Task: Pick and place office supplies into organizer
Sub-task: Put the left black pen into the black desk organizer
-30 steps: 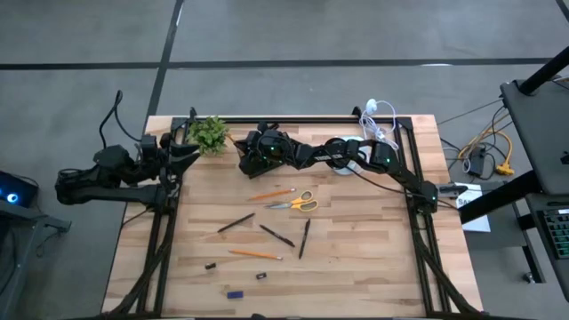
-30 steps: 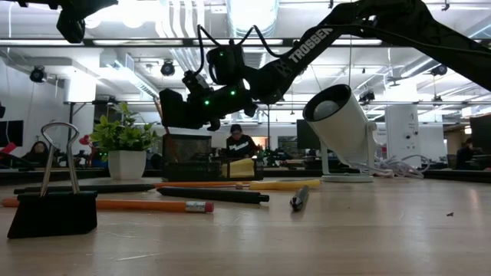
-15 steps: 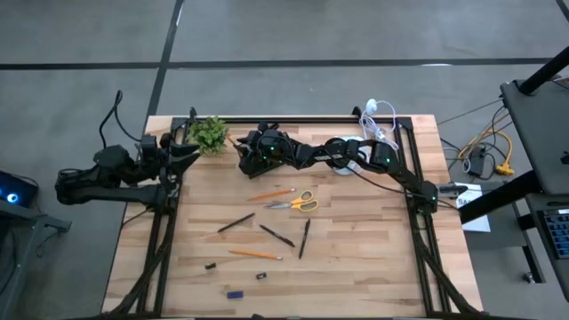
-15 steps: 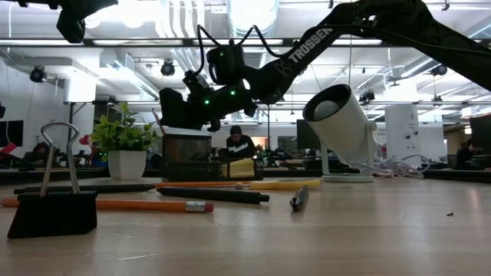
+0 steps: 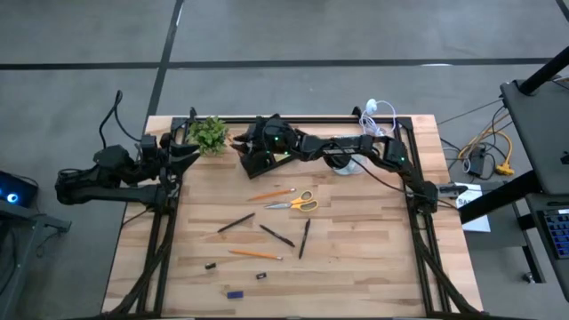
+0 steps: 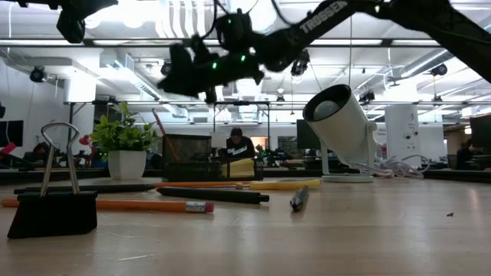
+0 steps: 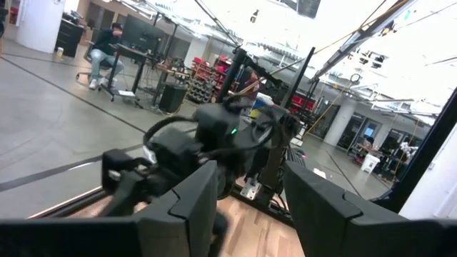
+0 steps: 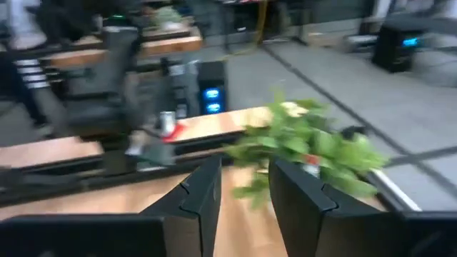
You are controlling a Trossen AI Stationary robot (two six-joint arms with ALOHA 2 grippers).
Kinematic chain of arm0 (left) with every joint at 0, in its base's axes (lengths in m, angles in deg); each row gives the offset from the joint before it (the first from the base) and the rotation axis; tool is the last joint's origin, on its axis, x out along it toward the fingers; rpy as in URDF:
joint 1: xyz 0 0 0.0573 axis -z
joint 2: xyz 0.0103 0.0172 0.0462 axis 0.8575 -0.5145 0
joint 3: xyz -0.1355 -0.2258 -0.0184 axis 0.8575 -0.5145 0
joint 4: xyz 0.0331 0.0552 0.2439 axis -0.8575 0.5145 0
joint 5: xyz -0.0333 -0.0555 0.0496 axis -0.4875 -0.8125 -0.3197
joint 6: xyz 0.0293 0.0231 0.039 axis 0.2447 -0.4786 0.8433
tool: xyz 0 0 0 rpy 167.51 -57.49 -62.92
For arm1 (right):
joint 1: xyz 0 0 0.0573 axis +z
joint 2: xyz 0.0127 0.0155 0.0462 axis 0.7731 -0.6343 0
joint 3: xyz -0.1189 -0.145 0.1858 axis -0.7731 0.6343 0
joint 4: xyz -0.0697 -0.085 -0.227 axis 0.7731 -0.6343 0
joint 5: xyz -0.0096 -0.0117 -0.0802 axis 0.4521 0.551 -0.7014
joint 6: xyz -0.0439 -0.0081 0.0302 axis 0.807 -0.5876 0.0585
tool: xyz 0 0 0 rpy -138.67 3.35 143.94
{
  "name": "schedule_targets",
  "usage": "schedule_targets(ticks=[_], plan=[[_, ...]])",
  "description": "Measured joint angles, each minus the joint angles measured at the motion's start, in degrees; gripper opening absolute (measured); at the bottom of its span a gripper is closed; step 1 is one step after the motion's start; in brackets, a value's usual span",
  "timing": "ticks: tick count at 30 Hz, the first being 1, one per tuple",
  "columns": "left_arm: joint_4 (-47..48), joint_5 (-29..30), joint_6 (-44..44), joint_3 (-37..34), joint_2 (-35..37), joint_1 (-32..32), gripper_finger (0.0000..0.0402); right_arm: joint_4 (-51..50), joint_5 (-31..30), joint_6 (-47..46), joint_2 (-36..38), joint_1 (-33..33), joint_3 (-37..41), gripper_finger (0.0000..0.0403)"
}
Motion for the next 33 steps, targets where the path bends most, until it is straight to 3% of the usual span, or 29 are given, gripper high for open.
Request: schedule_targets(ticks=[5, 11, 25, 33], plan=[[0.0, 0.0, 0.0, 0.0, 0.0, 0.0, 0.0146, -8.1, 1.1, -0.6, 4.5, 0.6, 1.1, 0.0093], [0.0, 0.0, 0.0, 0.0, 0.0, 0.0, 0.0146, -7.6, 0.9, 1.5, 15.3, 1.9, 10.2, 0.0077], [0.0, 0.0, 0.1, 0.0, 0.0, 0.0, 0.0146, 0.2, -4.3, -0.3, 51.7, 1.8, 50.7, 0.0059], [0.0, 0.0, 0.1, 0.0, 0.0, 0.0, 0.0146, 6.8, -5.4, -3.3, 69.2, 1.8, 65.6, 0.0058]])
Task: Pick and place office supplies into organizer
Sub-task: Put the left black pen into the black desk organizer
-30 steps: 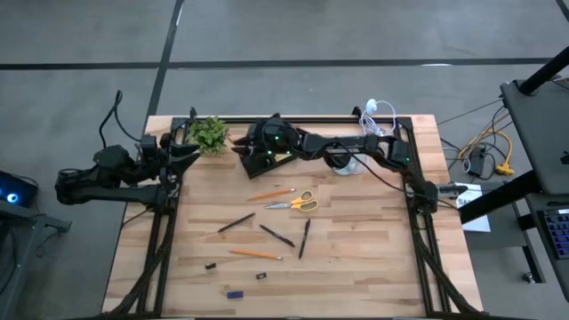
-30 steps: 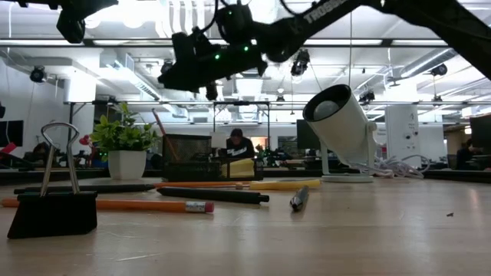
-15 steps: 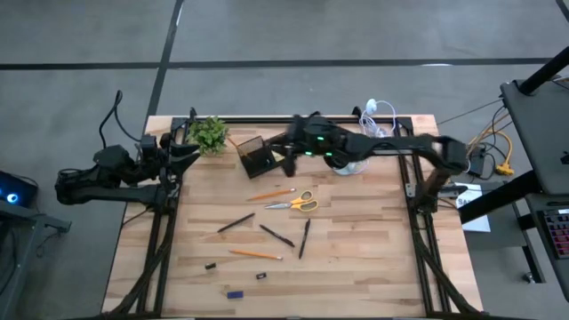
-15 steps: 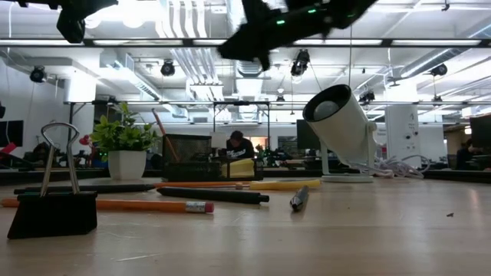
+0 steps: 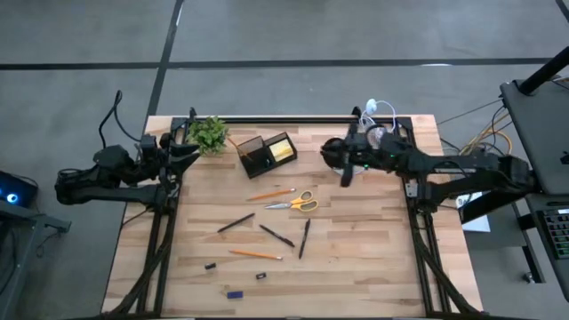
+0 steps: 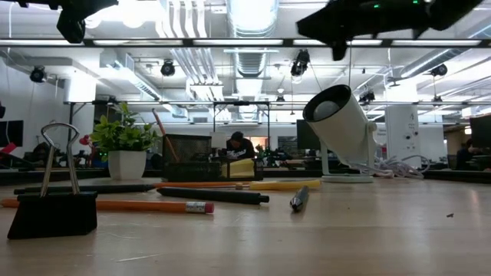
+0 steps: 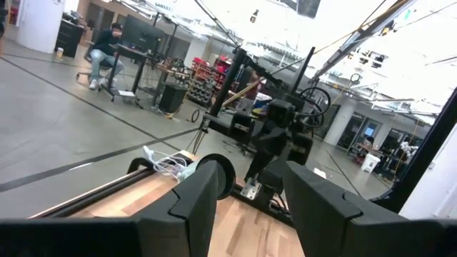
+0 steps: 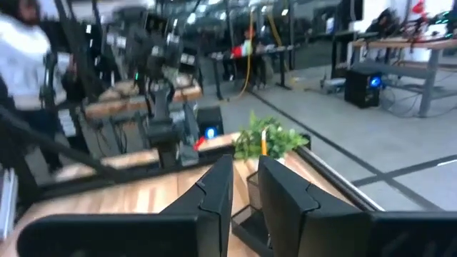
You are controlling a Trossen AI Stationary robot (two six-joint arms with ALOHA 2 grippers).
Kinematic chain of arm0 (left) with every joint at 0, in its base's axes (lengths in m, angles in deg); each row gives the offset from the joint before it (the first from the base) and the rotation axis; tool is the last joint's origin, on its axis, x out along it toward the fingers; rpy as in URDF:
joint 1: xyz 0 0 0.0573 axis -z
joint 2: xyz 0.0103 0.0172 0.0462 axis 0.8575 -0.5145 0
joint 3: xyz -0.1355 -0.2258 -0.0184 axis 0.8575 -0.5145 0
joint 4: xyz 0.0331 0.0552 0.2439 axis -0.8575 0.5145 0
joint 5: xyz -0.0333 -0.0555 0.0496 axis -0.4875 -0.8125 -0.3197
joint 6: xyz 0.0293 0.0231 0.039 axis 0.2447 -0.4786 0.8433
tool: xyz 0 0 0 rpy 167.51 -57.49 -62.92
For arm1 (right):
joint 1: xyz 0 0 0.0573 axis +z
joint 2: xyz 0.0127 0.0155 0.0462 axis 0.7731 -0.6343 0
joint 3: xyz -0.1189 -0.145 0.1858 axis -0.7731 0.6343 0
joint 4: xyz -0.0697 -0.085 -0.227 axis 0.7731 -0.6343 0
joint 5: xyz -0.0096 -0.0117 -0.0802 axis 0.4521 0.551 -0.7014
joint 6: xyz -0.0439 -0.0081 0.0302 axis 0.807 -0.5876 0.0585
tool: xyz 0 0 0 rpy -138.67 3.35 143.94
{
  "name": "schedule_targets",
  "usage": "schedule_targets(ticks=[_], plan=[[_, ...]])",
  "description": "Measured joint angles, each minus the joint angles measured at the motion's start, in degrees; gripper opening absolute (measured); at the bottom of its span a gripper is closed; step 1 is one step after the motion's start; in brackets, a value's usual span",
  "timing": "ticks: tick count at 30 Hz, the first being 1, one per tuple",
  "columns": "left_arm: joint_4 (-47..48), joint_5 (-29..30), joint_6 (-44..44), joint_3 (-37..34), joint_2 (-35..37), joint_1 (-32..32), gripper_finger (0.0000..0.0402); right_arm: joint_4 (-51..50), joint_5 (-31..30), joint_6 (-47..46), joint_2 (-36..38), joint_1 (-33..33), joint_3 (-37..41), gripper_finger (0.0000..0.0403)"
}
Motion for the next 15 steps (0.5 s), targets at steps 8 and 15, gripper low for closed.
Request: schedule_targets(ticks=[8, 15], plan=[[0.0, 0.0, 0.0, 0.0, 0.0, 0.0, 0.0146, 0.0, -3.3, -3.3, 15.4, -0.1, 8.9, 0.0059], [0.0, 0.0, 0.0, 0.0, 0.0, 0.0, 0.0146, -1.5, -8.7, -13.0, 23.1, 0.3, 16.0, 0.0059]])
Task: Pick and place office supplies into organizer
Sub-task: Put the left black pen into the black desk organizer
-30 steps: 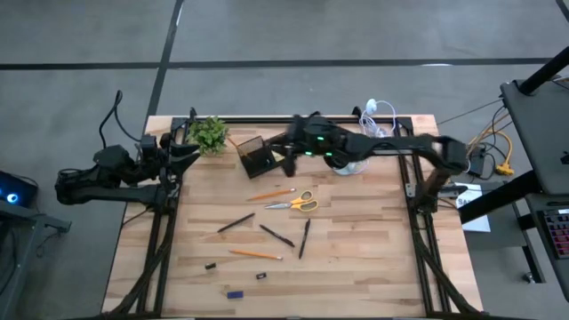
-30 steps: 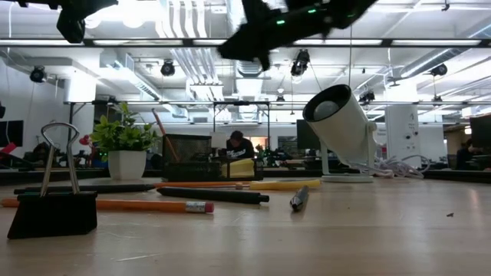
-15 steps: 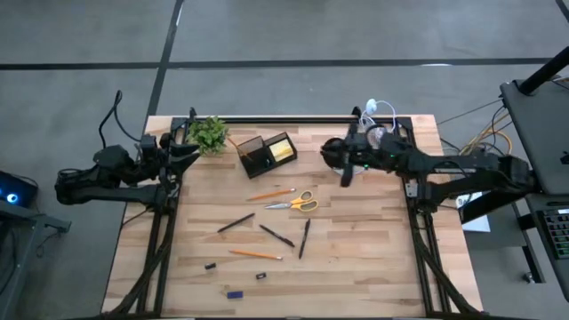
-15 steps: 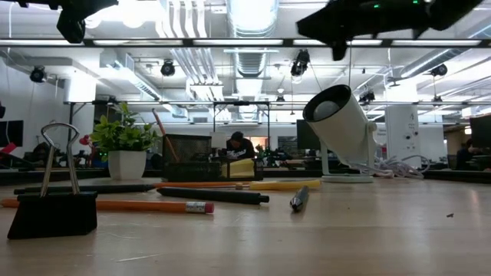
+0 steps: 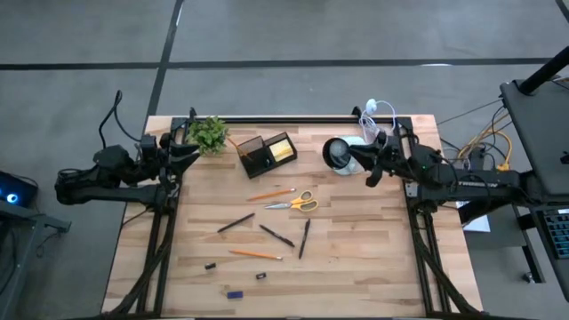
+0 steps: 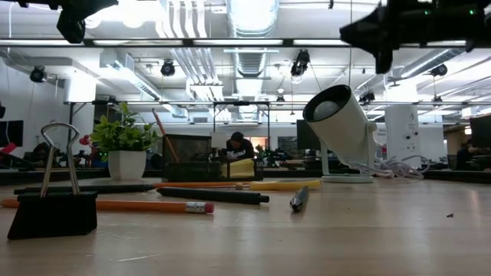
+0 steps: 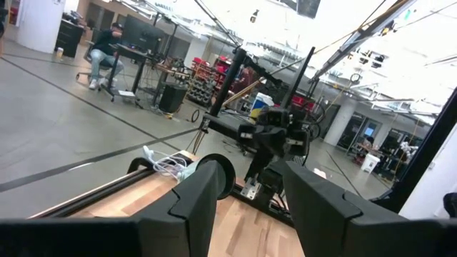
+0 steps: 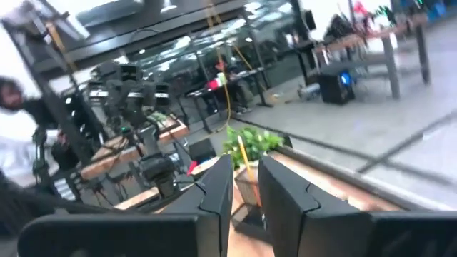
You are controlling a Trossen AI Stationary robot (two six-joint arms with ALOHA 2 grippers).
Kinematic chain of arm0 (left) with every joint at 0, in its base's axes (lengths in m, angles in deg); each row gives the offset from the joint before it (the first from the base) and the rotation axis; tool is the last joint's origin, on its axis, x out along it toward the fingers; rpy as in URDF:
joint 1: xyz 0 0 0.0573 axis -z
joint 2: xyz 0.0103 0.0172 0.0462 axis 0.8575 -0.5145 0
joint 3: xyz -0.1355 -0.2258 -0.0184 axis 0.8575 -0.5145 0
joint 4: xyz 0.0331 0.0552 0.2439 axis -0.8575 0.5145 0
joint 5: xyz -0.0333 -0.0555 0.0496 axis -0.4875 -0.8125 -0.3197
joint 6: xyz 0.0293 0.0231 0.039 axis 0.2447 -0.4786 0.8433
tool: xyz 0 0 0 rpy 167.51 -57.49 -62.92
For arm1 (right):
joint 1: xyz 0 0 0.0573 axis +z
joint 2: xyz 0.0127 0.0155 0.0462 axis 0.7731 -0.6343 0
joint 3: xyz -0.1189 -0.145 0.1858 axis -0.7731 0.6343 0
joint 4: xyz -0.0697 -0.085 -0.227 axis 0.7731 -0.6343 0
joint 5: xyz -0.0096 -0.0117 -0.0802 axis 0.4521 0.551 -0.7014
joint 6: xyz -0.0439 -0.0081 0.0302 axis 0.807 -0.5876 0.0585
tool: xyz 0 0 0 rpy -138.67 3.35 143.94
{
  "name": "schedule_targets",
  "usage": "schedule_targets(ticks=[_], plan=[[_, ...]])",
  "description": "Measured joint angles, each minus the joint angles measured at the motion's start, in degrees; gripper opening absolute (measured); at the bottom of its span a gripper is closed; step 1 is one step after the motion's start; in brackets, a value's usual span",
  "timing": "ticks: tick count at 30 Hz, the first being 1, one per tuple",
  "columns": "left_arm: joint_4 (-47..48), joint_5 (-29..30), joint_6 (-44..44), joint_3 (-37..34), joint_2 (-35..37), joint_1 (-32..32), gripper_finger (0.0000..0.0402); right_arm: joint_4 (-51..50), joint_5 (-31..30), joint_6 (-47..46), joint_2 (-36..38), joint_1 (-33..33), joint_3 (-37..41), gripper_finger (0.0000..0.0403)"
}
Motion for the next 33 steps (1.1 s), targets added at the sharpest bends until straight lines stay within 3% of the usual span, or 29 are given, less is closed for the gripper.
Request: schedule_targets(ticks=[5, 15, 25, 33], plan=[[0.0, 0.0, -3.4, 0.0, 0.0, 0.0, 0.0146, 0.2, -0.9, -5.4, 1.9, 0.0, 4.4, 0.0059], [-2.6, -1.8, -6.4, -0.1, -2.7, 0.0, 0.0146, 0.2, -6.7, -4.2, 1.7, 0.0, 5.3, 0.0059], [-5.4, -5.9, -11.1, 1.7, -15.6, 0.0, 0.0146, 0.0, -7.6, -2.4, 1.7, 0.0, 1.8, 0.0059], [-5.8, -12.7, -22.9, 5.8, -27.9, 0.0, 0.0146, -0.2, -7.5, 4.3, 1.7, 0.0, -1.7, 0.0059]])
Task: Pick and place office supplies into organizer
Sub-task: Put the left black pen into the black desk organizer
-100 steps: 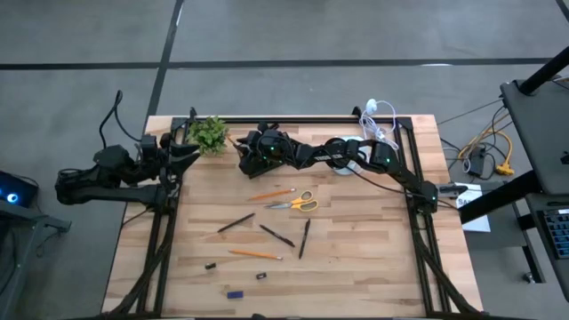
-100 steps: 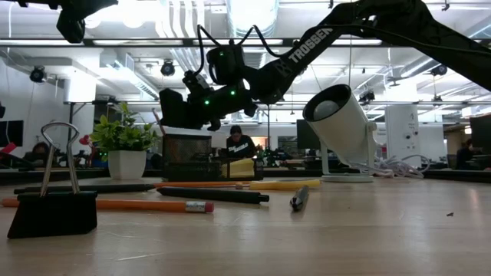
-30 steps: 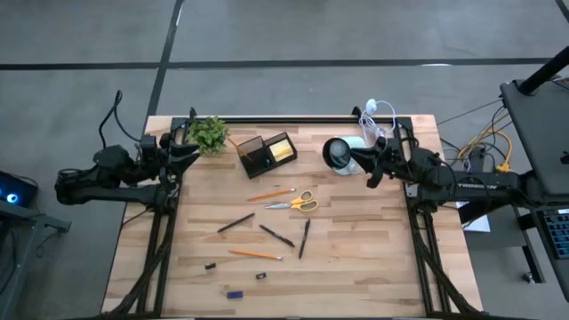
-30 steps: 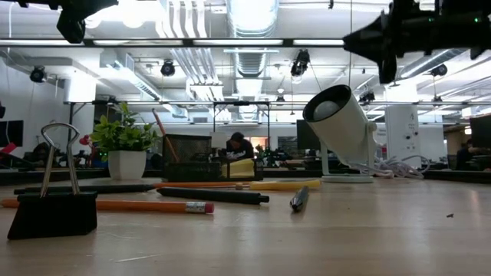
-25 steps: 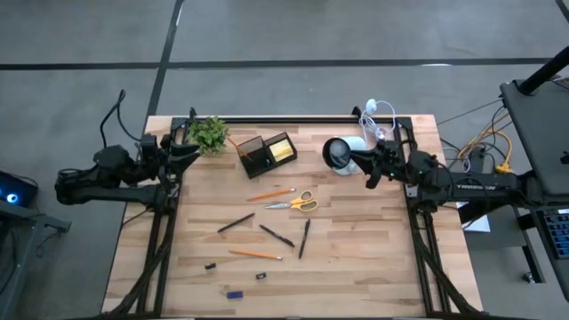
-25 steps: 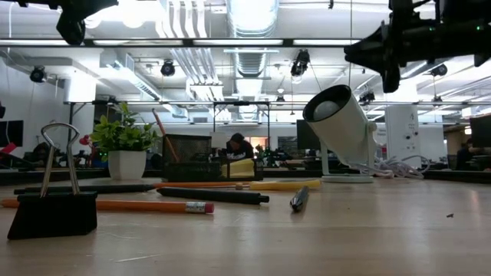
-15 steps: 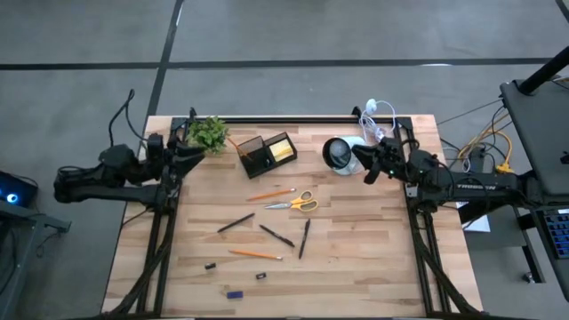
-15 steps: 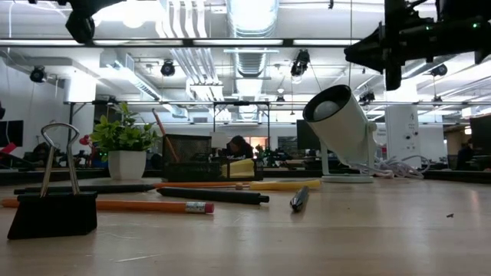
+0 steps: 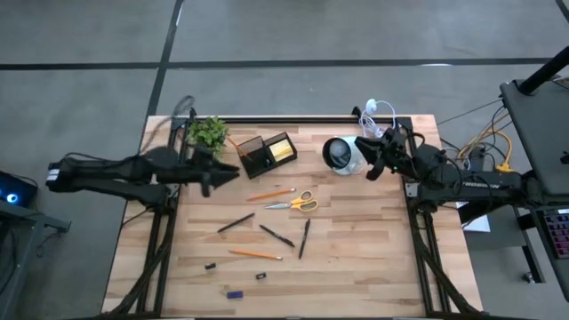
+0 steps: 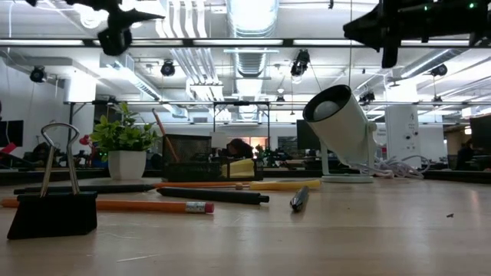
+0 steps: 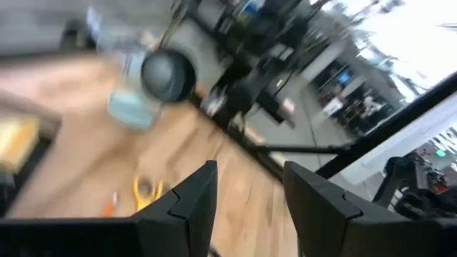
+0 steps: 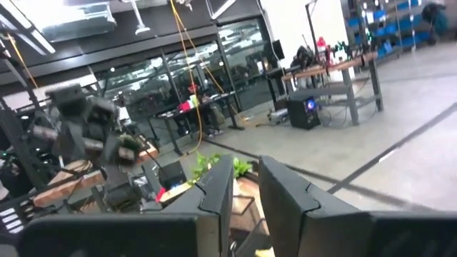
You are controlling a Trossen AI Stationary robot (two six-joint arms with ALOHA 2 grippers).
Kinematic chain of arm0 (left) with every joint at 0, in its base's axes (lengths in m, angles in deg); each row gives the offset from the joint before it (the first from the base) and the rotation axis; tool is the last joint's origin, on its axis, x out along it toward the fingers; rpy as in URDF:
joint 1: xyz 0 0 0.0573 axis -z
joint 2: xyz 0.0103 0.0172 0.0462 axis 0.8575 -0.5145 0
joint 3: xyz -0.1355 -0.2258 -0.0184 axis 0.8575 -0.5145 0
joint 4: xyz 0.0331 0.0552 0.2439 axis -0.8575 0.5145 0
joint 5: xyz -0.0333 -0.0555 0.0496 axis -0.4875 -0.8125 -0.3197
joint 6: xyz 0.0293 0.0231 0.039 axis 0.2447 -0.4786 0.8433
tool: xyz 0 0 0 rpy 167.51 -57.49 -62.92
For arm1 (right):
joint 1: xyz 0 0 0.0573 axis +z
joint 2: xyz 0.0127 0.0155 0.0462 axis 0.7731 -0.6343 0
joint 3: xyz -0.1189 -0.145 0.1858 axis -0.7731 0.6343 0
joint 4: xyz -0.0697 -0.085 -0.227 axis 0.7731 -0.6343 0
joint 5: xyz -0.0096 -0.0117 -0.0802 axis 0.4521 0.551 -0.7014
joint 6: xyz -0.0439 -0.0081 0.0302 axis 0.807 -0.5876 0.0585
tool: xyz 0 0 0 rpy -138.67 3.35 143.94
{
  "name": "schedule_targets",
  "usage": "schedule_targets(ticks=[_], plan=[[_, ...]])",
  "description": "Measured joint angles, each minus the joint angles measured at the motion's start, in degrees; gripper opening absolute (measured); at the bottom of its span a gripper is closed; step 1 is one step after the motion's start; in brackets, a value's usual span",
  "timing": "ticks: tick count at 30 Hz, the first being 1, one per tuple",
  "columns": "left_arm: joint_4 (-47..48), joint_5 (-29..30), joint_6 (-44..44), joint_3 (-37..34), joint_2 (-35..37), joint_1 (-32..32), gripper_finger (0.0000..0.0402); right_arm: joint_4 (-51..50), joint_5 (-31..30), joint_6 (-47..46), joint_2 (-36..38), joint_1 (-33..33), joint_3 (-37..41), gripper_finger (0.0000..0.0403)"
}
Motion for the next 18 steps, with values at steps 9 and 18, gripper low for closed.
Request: schedule_targets(ticks=[9, 18], plan=[[0.4, -13.1, -11.8, 0.2, -11.6, 0.0, 0.0146, -1.0, 0.1, 3.2, 0.0, 0.0, -3.4, 0.0059], [11.9, -16.8, -11.7, 4.6, -19.4, 0.3, 0.0146, -2.8, 0.5, 3.1, 0.0, 0.0, -3.4, 0.0059]])
